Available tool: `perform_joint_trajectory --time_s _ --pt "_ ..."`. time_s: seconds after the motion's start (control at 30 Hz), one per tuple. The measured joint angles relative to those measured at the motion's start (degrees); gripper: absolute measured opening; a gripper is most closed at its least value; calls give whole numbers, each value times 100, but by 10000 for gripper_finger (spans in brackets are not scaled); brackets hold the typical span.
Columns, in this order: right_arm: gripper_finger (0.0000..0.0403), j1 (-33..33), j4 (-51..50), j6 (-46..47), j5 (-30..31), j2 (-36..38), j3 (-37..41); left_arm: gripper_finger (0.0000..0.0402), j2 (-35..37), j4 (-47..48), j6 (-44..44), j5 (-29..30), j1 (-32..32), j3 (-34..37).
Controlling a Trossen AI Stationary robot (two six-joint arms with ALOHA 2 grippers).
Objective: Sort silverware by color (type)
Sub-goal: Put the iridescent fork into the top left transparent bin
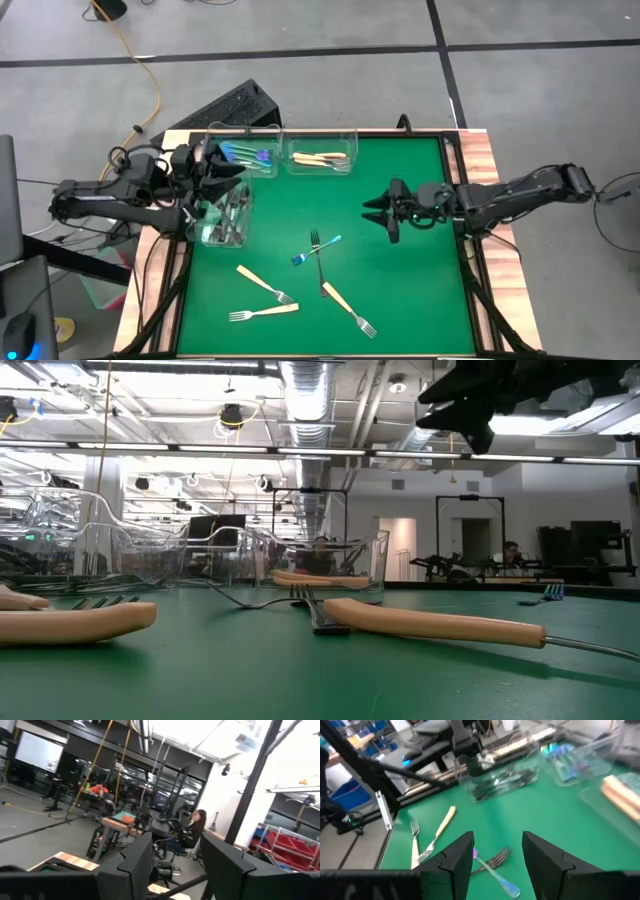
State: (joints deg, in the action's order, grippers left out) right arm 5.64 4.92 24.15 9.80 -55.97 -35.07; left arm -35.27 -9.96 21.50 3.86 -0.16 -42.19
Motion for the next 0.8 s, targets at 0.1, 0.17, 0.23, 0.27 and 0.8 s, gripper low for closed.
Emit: perform_joint_trajectory --time_s 0.1,0.17,0.23,0.27,0.8 --pt "187 121 211 140 -86 -281 0 153 -7 30 -2 4 -154 0" --pt "187 227 300 261 -92 -427 0 153 -34 95 -2 4 -260 0" --pt "187 359 415 361 -94 -571 0 153 -37 268 4 4 -364 0" --pt "187 418 504 450 -94 -639 0 153 -37 355 36 4 -412 0" --pt "187 599 68 773 -248 -1760 -1573 153 -33 646 478 -65 -969 0"
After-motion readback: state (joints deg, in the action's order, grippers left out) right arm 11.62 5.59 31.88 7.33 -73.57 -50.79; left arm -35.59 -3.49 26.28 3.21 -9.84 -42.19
